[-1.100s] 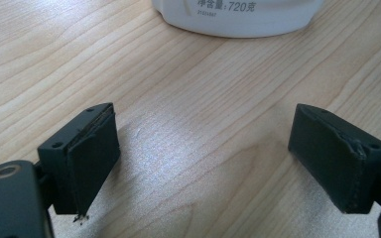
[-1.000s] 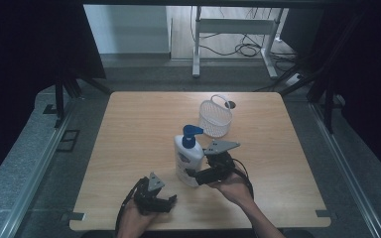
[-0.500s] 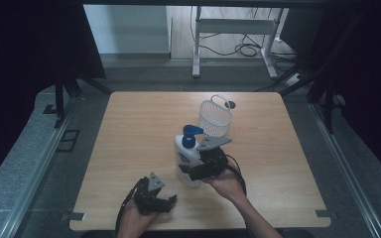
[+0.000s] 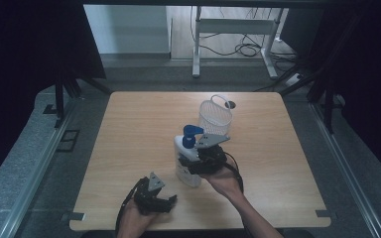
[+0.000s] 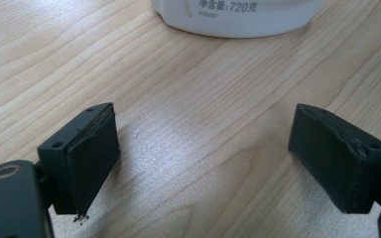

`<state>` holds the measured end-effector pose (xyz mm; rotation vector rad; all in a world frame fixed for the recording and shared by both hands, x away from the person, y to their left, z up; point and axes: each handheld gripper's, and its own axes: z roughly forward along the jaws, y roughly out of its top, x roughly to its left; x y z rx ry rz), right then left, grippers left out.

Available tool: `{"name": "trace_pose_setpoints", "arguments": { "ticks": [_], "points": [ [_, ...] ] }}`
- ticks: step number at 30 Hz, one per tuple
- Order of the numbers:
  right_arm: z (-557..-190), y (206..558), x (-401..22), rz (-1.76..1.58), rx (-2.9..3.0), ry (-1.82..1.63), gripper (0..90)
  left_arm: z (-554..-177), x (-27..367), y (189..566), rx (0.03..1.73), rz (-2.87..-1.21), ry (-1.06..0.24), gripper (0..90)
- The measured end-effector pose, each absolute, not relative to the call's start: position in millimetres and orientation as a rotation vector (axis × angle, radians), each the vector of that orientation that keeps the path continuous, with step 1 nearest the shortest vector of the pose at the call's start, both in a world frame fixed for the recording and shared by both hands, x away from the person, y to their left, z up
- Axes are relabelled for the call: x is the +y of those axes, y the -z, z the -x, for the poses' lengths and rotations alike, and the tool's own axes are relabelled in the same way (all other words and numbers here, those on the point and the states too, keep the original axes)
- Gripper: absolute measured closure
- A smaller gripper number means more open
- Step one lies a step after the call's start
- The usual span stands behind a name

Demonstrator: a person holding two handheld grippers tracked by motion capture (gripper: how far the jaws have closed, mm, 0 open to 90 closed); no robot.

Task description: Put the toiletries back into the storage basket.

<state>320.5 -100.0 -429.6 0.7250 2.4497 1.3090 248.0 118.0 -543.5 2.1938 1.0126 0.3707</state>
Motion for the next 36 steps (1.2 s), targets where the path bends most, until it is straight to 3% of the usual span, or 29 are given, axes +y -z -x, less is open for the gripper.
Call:
{"name": "trace_pose_setpoints", "arguments": {
  "ticks": [36],
  "points": [
    [-362.3,388.6,-149.3,-0.664,2.460,-1.279,37.2,-248.8,116.6,543.3,1.009,-2.199,-0.370,11.6]
  ]
}}
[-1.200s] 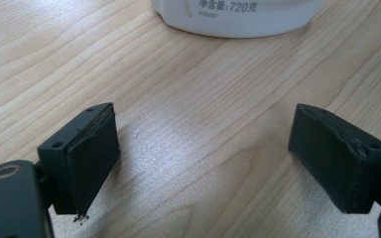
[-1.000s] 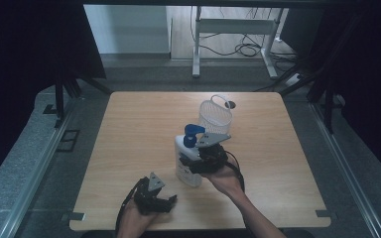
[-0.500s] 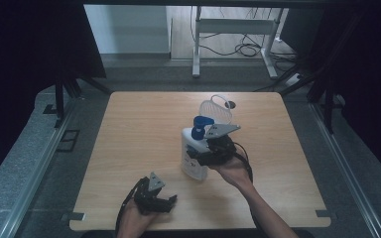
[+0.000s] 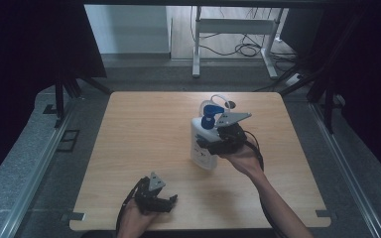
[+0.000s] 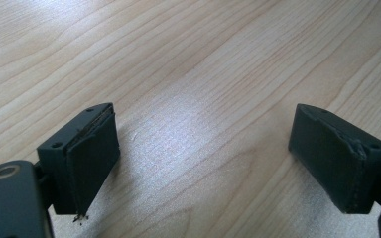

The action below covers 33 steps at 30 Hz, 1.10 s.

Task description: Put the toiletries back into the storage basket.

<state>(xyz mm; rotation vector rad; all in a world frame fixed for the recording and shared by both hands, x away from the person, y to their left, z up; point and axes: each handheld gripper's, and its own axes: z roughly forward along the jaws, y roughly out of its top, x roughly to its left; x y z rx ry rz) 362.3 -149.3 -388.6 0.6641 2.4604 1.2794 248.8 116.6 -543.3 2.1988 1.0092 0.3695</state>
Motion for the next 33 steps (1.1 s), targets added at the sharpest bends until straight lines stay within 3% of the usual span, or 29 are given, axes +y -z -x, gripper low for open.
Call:
{"name": "trace_pose_setpoints", "arguments": {
  "ticks": [33],
  "points": [
    [-424.1,345.0,-178.3,-0.693,2.408,-1.327,37.4,-249.4,115.3,543.4,1.008,-2.195,-0.367,11.6]
  ]
}}
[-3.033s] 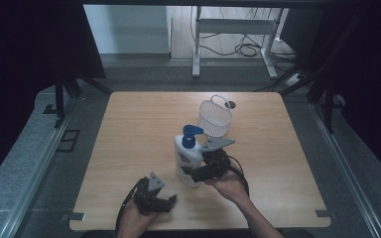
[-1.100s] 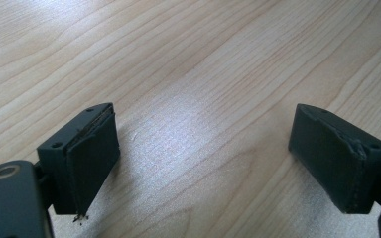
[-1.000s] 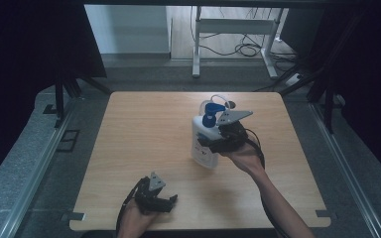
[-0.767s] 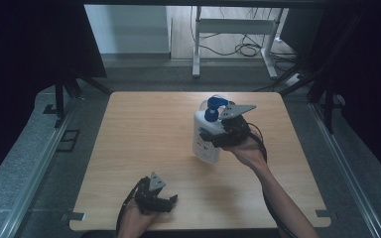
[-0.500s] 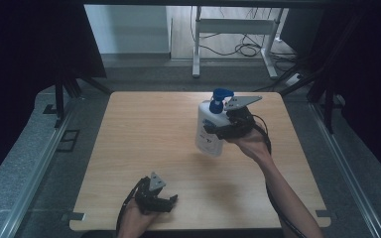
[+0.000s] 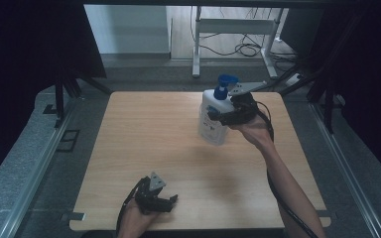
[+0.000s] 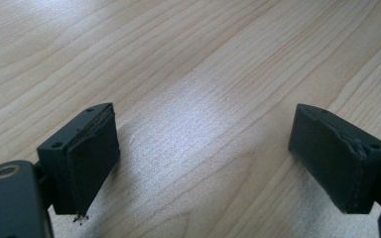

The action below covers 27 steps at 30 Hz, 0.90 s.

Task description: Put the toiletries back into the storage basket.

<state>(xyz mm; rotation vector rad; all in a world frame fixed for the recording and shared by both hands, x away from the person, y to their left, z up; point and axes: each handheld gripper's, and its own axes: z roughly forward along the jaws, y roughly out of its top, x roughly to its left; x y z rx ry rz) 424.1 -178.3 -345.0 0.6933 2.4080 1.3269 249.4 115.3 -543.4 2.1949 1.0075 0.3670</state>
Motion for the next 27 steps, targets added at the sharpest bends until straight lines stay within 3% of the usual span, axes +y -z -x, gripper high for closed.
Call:
{"name": "trace_pose_setpoints", "arguments": {
  "ticks": [27],
  "points": [
    [-465.9,326.7,-179.5,-0.762,2.337,-1.288,37.6,-249.5,115.1,543.5,1.006,-2.193,-0.368,11.6]
  ]
}}
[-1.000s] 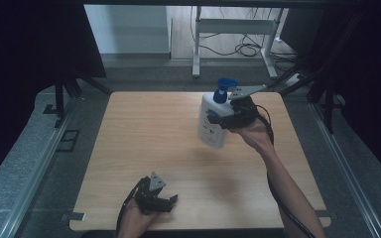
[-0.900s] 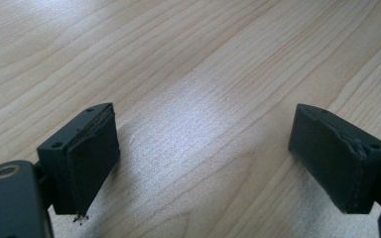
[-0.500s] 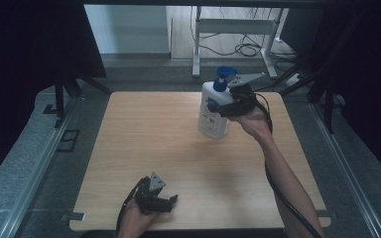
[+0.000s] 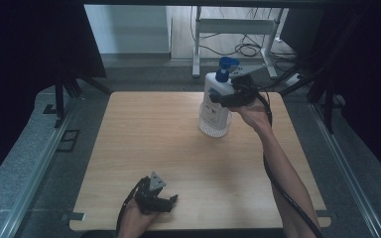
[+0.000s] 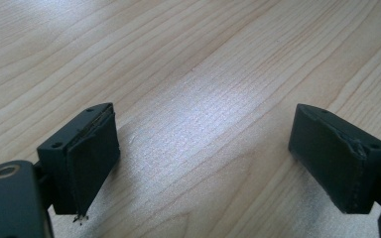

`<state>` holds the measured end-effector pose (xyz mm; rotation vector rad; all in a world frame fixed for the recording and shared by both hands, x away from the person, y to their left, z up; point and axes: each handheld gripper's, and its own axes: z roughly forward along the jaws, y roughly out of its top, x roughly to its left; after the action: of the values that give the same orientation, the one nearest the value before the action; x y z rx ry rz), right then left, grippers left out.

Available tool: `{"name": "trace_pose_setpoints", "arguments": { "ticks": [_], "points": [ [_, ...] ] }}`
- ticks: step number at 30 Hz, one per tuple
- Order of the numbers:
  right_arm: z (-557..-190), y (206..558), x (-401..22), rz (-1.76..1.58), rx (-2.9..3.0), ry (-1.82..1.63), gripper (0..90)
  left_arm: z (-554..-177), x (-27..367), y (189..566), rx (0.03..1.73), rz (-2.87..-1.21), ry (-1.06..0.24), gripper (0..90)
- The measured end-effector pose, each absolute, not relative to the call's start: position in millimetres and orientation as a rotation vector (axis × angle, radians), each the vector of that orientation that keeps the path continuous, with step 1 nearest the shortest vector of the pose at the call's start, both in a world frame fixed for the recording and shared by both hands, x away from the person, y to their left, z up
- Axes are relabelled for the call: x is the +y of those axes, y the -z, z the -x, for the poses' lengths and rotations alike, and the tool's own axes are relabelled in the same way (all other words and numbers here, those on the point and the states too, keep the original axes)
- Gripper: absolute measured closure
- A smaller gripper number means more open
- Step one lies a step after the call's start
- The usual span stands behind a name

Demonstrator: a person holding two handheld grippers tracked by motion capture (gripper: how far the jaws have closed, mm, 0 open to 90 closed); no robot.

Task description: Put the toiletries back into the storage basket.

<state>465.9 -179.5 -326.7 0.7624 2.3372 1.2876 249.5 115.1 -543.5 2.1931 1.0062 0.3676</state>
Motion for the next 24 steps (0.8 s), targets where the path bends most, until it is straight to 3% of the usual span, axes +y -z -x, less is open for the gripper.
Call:
{"name": "trace_pose_setpoints", "arguments": {
  "ticks": [24],
  "points": [
    [-501.4,334.1,-187.5,-0.821,2.288,-1.245,37.7,-249.7,115.2,543.5,1.004,-2.195,-0.369,11.6]
  ]
}}
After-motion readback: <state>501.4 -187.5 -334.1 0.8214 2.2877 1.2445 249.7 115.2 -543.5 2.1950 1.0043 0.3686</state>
